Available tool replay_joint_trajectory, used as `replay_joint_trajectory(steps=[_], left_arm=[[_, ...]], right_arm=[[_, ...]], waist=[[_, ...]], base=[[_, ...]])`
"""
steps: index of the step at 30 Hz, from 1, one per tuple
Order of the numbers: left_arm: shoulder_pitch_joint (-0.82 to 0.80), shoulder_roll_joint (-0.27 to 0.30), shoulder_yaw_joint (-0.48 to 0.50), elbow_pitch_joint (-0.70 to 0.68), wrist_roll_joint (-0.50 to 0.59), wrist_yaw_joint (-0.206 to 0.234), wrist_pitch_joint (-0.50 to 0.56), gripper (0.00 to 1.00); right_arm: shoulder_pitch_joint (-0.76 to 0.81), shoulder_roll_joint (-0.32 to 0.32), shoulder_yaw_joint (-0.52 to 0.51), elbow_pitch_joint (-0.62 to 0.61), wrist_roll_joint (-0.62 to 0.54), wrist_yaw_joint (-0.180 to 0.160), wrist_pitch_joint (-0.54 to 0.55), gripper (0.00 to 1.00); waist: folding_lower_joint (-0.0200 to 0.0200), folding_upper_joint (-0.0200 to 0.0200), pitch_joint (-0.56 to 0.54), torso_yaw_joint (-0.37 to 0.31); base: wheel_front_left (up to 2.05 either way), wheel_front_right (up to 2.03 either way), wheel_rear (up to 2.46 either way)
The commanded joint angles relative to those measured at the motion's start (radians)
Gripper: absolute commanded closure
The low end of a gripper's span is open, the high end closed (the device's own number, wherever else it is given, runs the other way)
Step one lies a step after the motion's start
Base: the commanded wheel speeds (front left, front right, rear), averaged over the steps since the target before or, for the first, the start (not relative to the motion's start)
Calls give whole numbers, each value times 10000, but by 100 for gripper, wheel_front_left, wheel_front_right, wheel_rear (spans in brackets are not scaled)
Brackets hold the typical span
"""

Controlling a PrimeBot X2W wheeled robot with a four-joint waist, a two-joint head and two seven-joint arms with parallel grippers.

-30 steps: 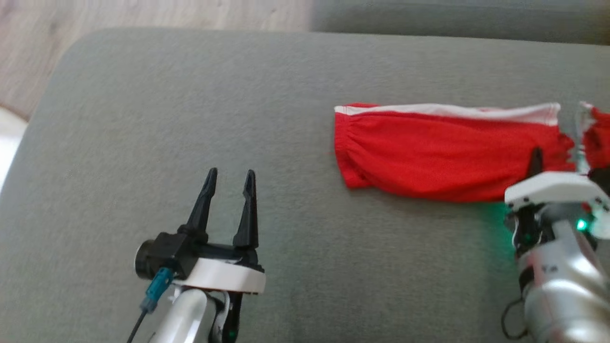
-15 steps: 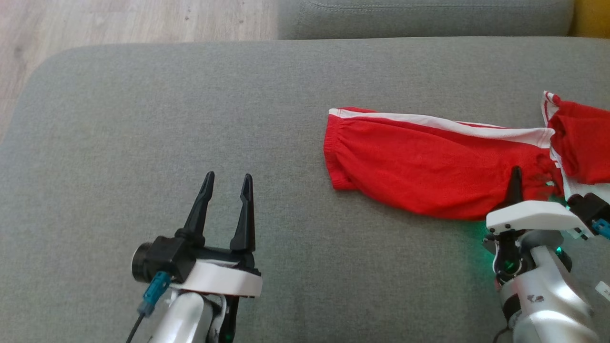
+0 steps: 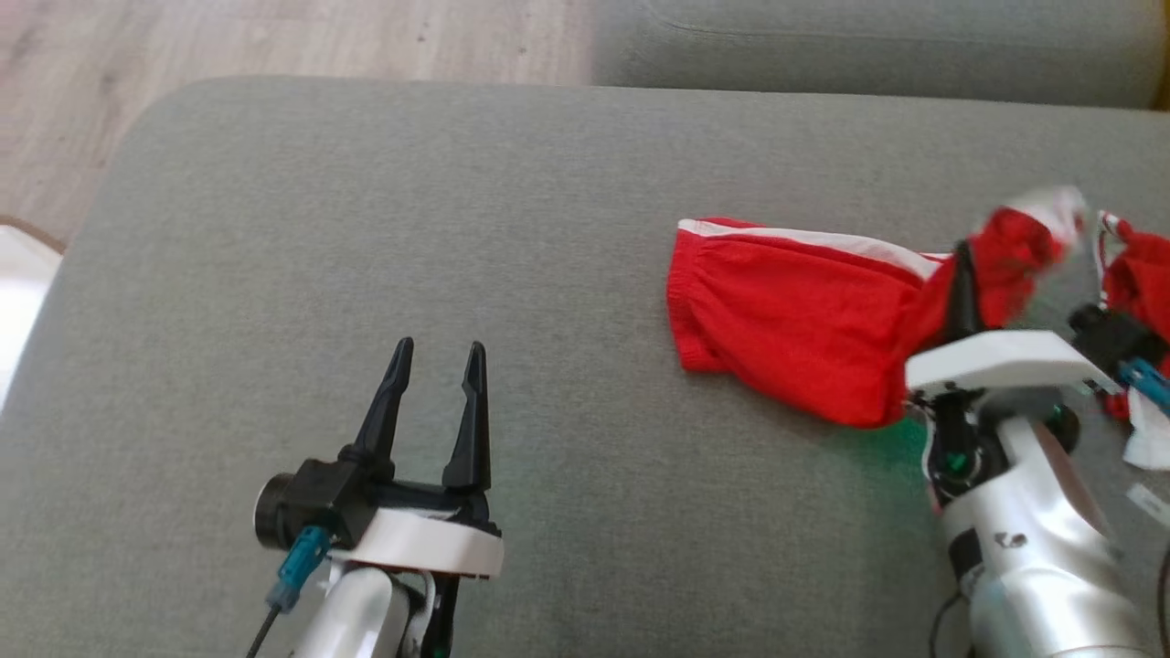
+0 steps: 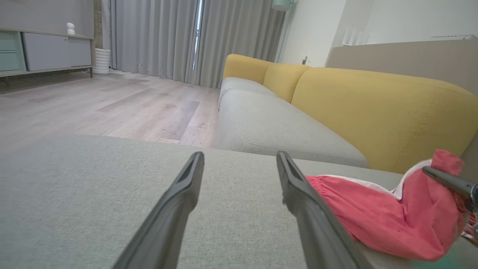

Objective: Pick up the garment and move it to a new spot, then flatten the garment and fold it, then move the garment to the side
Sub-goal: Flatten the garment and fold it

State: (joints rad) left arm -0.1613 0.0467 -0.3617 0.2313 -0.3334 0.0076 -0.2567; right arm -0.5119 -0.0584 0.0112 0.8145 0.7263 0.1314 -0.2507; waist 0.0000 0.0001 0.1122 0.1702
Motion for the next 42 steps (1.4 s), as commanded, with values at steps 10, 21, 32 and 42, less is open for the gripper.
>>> replay_joint_trajectory(steps=[10, 21, 32, 42], left_arm=[[-104, 35, 188, -236, 42, 18, -51, 0], [-75, 35, 221, -221, 31, 17, -51, 0], [13, 35, 290, -171, 50, 79, -51, 0], [62, 35, 285, -176, 11, 81, -51, 0]], right_arm=[[-697, 81, 2464, -831, 513, -7, -58, 100], [-715, 81, 3813, -253, 725, -7, -43, 100], [-688, -174, 6193, 632, -788, -7, 144, 0], [-589, -86, 8011, 943, -1214, -7, 223, 0]], waist=[[0, -1, -126, 786], [0, -1, -68, 1399], [0, -1, -225, 1331], [0, -1, -389, 885]], base=[[0, 0, 0], [0, 0, 0], [0, 0, 0], [0, 0, 0]])
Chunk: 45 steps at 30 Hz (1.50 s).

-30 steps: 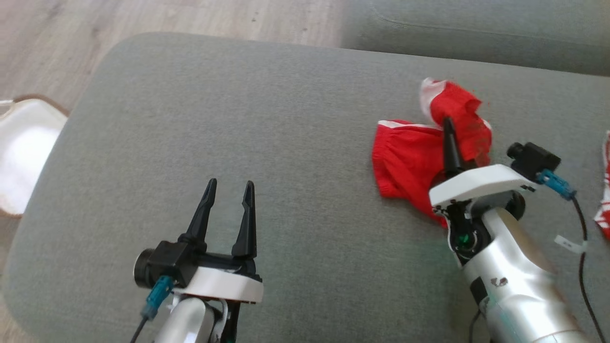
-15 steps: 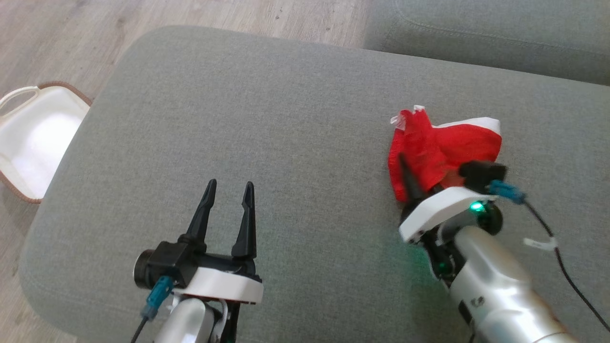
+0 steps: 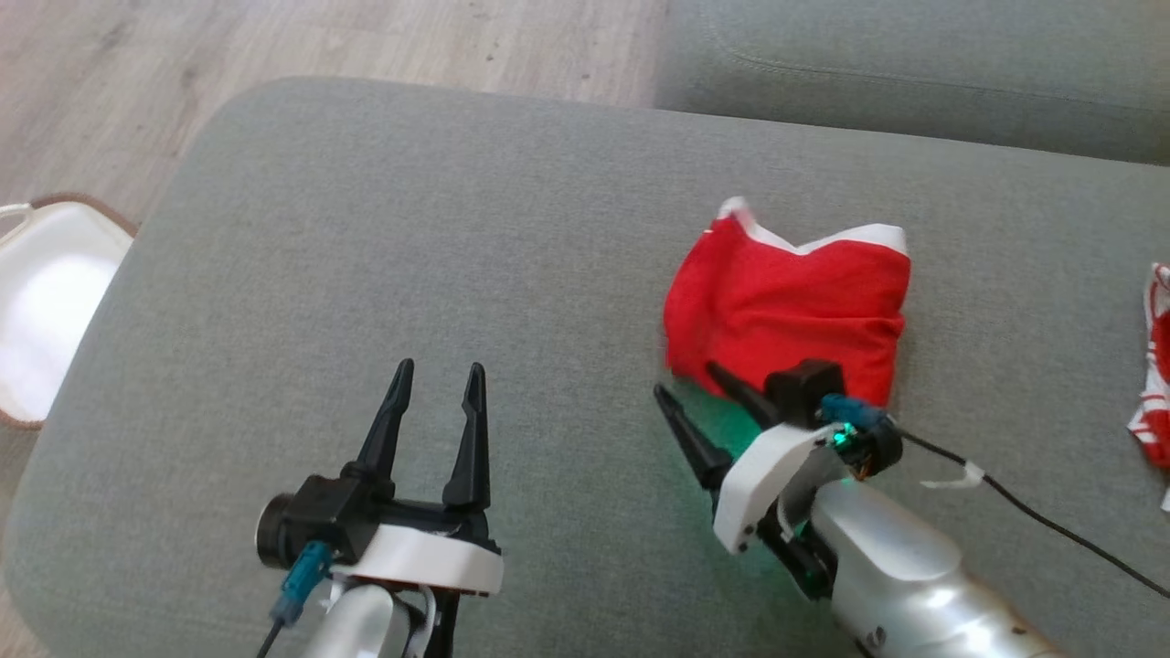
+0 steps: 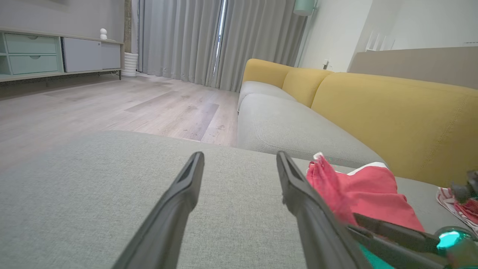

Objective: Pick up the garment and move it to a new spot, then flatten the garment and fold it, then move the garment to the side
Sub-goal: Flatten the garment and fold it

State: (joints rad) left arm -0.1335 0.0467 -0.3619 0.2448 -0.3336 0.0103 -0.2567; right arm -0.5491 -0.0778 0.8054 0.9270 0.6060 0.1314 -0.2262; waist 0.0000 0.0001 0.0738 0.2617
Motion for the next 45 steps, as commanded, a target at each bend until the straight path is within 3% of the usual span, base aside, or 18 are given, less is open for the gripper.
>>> replay_joint_trajectory(steps=[1, 7, 13, 19, 24, 30, 34, 35, 37, 45], left_arm=[[-209, 35, 282, -312, 8, 58, -51, 0], [-124, 35, 339, -349, 6, 91, -51, 0], [-143, 35, 571, -591, 50, 86, -51, 0], [-144, 35, 834, -1058, 81, 41, -51, 0], [-148, 35, 922, -1331, 98, -67, -51, 0], [-18, 35, 1190, -1490, 256, -287, -51, 0], [38, 35, 1187, -1544, 263, -320, -51, 0], [36, 35, 1169, -1545, 266, -334, -51, 0], [-7, 35, 1120, -1549, 289, -365, -51, 0], [-512, 35, 816, -1592, 309, -419, -51, 0]], right_arm=[[-236, 111, 220, -156, -15, -7, 0, 0], [-386, 89, 570, -24, 220, -7, -30, 0], [-650, -233, -371, -168, -4, -7, -322, 0], [165, -794, -3729, -2178, -1870, -7, -352, 0], [2038, -413, -6448, -4431, -3953, -7, -354, 0], [3823, 197, -7875, -6325, -4969, -7, -355, 0], [4167, 264, -7955, -6667, -5017, -7, -355, 0], [4196, 267, -7929, -6722, -4947, -7, -355, 7], [4161, 270, -7913, -6816, -4892, -7, -355, 98], [3274, 273, -7745, -6875, -5274, -7, -351, 100]], waist=[[0, -1, -13, -71], [0, -1, -81, -392], [0, -1, -99, -939], [0, -1, -142, -1779], [0, -1, -110, -2338], [0, -1, -86, -2906], [0, -1, -40, -3006], [0, -1, -13, -3006], [0, -1, 94, -2961], [0, -1, 971, -2314]], base=[[0, 0, 0], [0, 0, 0], [0, 0, 0], [0, 0, 0], [0, 0, 0], [0, 0, 0], [0, 0, 0], [0, 0, 0], [0, 0, 0], [0, 0, 0]])
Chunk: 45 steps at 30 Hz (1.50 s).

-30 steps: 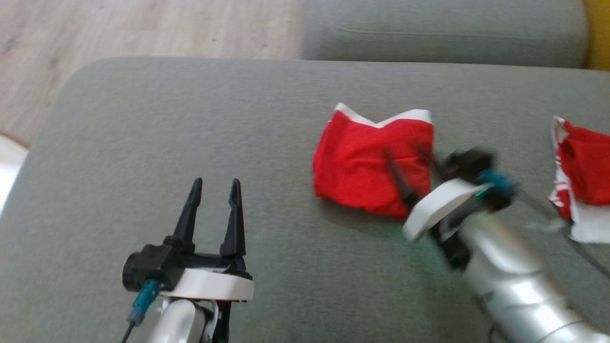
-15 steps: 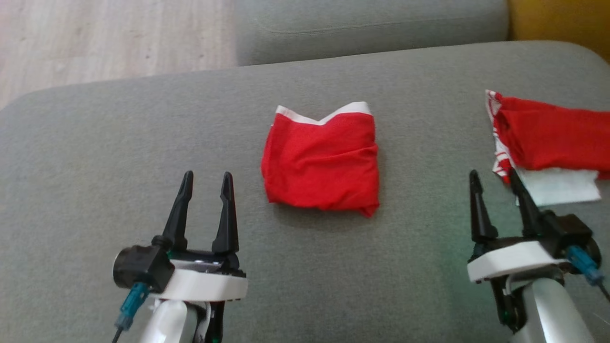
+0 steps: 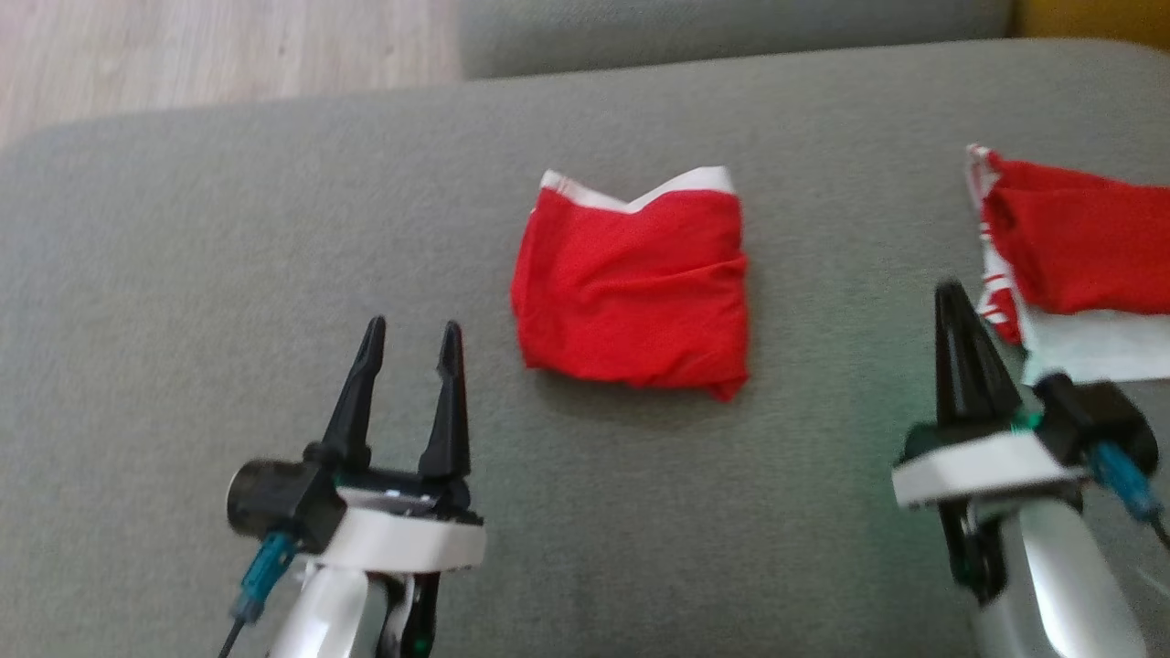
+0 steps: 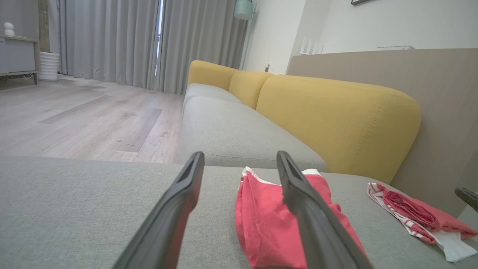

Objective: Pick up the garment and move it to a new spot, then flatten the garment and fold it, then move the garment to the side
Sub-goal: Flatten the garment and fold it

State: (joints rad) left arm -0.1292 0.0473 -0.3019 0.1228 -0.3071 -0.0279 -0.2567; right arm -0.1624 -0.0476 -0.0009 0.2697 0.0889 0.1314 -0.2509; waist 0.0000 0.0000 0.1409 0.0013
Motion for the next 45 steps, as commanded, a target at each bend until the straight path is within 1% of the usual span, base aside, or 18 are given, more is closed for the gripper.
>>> replay_joint_trajectory(steps=[1, 4, 9, 13, 17, 19, 22, 25, 29, 31, 34, 37, 45], left_arm=[[-642, 29, 153, -373, 23, -43, -51, 0], [-833, 29, -19, -312, -53, -33, -51, 0], [-1076, 29, -349, -239, -59, -10, -51, 0], [-1208, 29, -471, -202, -32, 33, -51, 0], [-1335, 29, -578, -158, -34, 58, -51, 0], [-1366, 29, -626, -153, -45, 71, -51, 0], [-1374, 29, -655, -157, -69, 117, -51, 0], [-1350, 29, -636, -136, -85, 157, -51, 0], [-1308, 29, -652, -131, -138, 193, -51, 0], [-1310, 29, -690, -142, -158, 201, -51, 0], [-1344, 29, -772, -126, -180, 195, -51, 0], [-1401, 29, -834, -118, -216, 190, -51, 0], [-1320, 29, -811, -64, -275, 227, -51, 0]], right_arm=[[-784, -28, 394, -216, -197, -7, -78, 100], [-1400, -27, 817, 302, -379, -7, 135, 100], [-2688, -27, 1457, 1557, -510, -7, 393, 100], [-3431, -27, 1631, 2484, -563, -7, 397, 100], [-4187, -126, 1497, 4045, -900, -7, 652, 100], [-4406, -284, 1137, 4885, -1217, -7, 957, 100], [-4589, -306, 531, 5799, -1524, -7, 1102, 100], [-4756, -233, 322, 6271, -1713, -7, 835, 100], [-5163, -77, 582, 6276, -1493, -7, 230, 100], [-5362, -41, 968, 6123, -1193, -7, 65, 100], [-5472, -32, 2203, 5847, -177, -7, -27, 100], [-5454, -29, 3392, 5836, 439, -7, -2, 100], [-5153, -27, 5863, 6601, 1454, -7, 889, 100]], waist=[[0, 0, 436, 429], [0, 0, 668, 816], [0, 0, 1044, 1463], [0, 0, 1222, 1818], [0, 0, 1376, 2168], [0, 0, 1399, 2281], [0, 0, 1375, 2351], [0, 0, 1300, 2325], [0, 0, 1209, 2214], [0, 0, 1197, 2184], [0, 0, 1197, 2219], [0, 0, 1207, 2310], [0, 0, 1082, 2504]], base=[[0, 0, 0], [0, 0, 0], [0, 0, 0], [0, 0, 0], [0, 0, 0], [0, 0, 0], [0, 0, 0], [0, 0, 0], [0, 0, 0], [0, 0, 0], [0, 0, 0], [0, 0, 0], [0, 0, 0]])
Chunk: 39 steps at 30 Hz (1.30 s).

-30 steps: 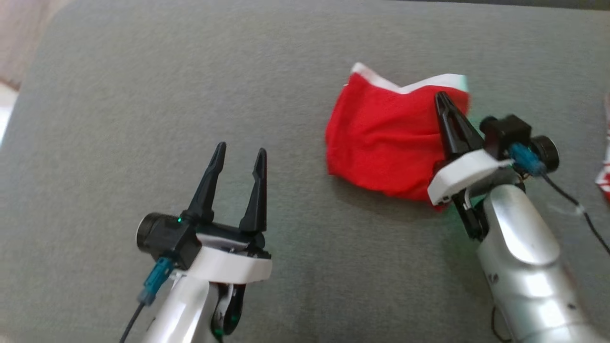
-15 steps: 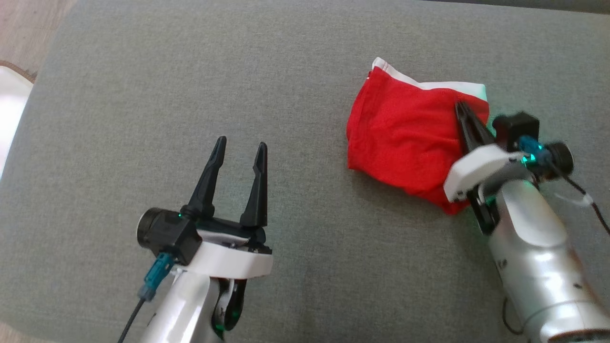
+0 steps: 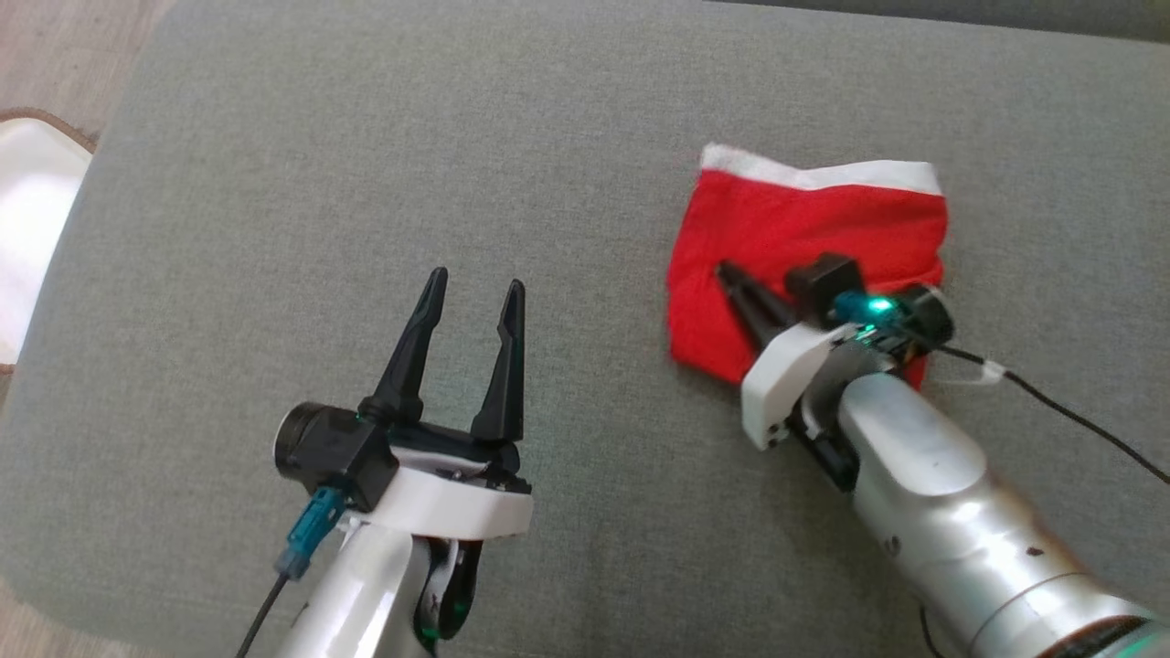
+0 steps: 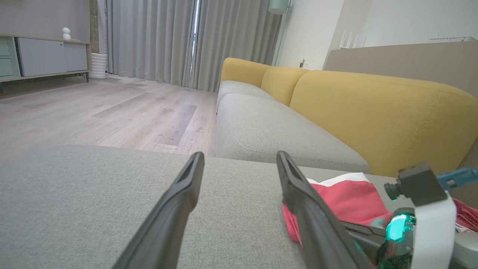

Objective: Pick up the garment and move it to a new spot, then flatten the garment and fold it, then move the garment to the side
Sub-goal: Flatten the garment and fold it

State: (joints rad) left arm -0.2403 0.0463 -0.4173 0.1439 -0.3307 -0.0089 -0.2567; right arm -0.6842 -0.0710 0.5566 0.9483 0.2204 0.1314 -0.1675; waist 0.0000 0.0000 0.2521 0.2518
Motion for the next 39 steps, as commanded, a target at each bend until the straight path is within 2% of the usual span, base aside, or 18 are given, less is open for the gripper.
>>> replay_joint_trajectory(steps=[1, 7, 12, 17, 21, 25, 33, 34, 35, 39], left_arm=[[-190, 39, 373, -272, -37, 44, -51, 0], [-61, 39, 620, -311, 38, 66, -51, 0], [1, 39, 782, -324, 151, 22, -51, 0], [117, 39, 1060, -337, 289, -35, -51, 0], [249, 39, 1319, -363, 354, -89, -51, 0], [345, 39, 1586, -389, 401, -110, -51, 0], [749, 39, 2006, -404, 424, -262, -51, 0], [797, 39, 2015, -390, 431, -288, -51, 0], [839, 39, 2021, -384, 433, -308, -51, 0], [1035, 39, 2049, -319, 404, -355, -51, 0]], right_arm=[[93, 207, 549, -140, 299, -7, 125, 100], [86, 207, 1591, 85, 1175, -7, 236, 100], [-148, 194, 1387, 95, 1551, -7, -487, 100], [-221, -128, -106, -272, 1435, -7, -923, 100], [532, -438, -2034, -1843, 590, -7, -937, 100], [1720, -301, -3601, -3340, -498, -7, -940, 100], [3723, 165, -5019, -5401, -1580, -7, -941, 100], [3921, 182, -5167, -5596, -1596, -7, -941, 45], [4126, 193, -5294, -5770, -1595, -7, -942, 2], [4891, 203, -5372, -6224, -1042, -7, -942, 0]], waist=[[0, 0, -56, -17], [0, 0, -234, -415], [0, 0, -430, -886], [0, 0, -794, -1554], [0, 0, -1085, -2091], [0, 0, -1290, -2571], [0, 0, -1580, -3258], [0, 0, -1594, -3280], [0, 0, -1617, -3294], [0, 0, -1709, -3325]], base=[[0, 0, 0], [0, 0, 0], [0, 0, 0], [0, 0, 0], [0, 0, 0], [0, 0, 0], [0, 0, 0], [0, 0, 0], [0, 0, 0], [0, 0, 0]])
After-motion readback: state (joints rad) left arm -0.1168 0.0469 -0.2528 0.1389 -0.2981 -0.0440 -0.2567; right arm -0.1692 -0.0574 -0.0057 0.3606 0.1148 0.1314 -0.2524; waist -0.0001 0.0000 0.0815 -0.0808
